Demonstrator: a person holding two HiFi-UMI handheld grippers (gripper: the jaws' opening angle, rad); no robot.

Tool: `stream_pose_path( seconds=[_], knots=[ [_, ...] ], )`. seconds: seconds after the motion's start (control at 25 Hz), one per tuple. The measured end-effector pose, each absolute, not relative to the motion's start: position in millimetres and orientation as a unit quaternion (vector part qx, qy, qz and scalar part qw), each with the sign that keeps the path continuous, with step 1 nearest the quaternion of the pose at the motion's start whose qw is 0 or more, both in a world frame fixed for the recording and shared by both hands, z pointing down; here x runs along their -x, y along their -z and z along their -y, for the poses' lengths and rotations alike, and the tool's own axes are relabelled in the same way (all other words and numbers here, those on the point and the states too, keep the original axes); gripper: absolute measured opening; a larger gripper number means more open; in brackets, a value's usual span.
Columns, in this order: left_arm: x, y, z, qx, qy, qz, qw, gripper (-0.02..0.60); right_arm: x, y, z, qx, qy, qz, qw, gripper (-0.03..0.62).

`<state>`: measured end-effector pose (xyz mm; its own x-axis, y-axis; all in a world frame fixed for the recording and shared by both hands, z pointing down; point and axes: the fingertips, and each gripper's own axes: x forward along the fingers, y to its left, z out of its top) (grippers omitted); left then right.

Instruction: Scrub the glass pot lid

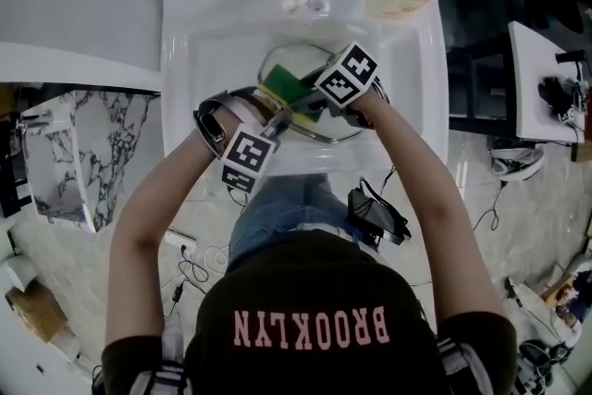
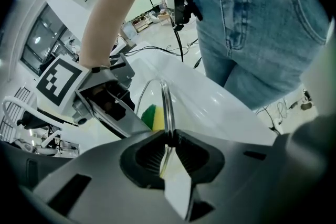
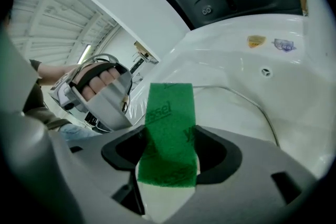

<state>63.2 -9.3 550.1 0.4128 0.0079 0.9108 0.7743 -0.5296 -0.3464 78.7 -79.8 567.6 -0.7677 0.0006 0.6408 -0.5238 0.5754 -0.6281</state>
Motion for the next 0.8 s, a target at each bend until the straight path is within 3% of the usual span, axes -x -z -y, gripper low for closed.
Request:
stream_pose_path(
  seconds=[0.8],
  knots=[
    [-61.0,-551.2,8.6,0.733,0.477,0.279,0.396,0.052,-94.9,-609.8,101.3,-0.194,-0.464,0.796,0.338,0.272]
  ],
)
